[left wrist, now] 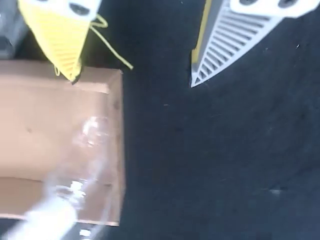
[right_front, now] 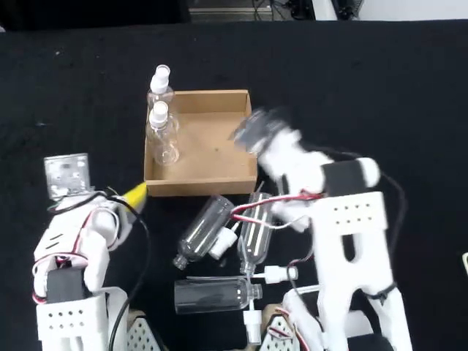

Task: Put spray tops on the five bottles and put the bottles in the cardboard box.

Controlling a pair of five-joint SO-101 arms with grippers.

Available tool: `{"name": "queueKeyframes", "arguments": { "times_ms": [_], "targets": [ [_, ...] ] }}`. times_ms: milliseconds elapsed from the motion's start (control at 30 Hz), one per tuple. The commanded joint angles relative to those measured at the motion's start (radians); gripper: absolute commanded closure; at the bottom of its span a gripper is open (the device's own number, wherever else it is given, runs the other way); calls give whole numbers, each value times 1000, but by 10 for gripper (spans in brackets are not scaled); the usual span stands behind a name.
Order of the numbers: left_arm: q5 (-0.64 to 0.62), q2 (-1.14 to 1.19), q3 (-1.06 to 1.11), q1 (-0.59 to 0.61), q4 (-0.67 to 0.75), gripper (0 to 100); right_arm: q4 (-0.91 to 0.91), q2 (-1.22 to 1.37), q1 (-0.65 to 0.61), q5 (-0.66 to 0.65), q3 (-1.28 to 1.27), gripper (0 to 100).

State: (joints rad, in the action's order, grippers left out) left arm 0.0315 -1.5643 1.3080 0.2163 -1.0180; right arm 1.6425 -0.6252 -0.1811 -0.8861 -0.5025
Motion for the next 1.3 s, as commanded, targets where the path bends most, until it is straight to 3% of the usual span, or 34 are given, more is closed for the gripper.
{"name": "queueKeyframes", "arguments": {
  "times_ms": [0, 133, 300, 400, 567, 767, 1267],
  "targets": [
    [-77, -6, 4, 111, 89, 680, 68, -22, -130, -219, 42, 776],
    [-183, -6, -5, 237, 107, 680, 66, -16, -288, -255, 36, 711],
    [-275, -5, 2, 360, 157, 680, 52, -4, -517, -262, 35, 706],
    [-325, -5, -2, 409, 153, 680, 25, 68, -585, -307, 18, 706],
    [-368, -5, -1, 450, 155, 680, -43, 232, -597, -384, 12, 705],
    [-367, -5, -7, 452, 157, 680, -86, 257, -598, -531, 16, 705],
    [-365, -12, -8, 455, 157, 680, -413, 288, -628, -535, -165, 709]
  ]
}}
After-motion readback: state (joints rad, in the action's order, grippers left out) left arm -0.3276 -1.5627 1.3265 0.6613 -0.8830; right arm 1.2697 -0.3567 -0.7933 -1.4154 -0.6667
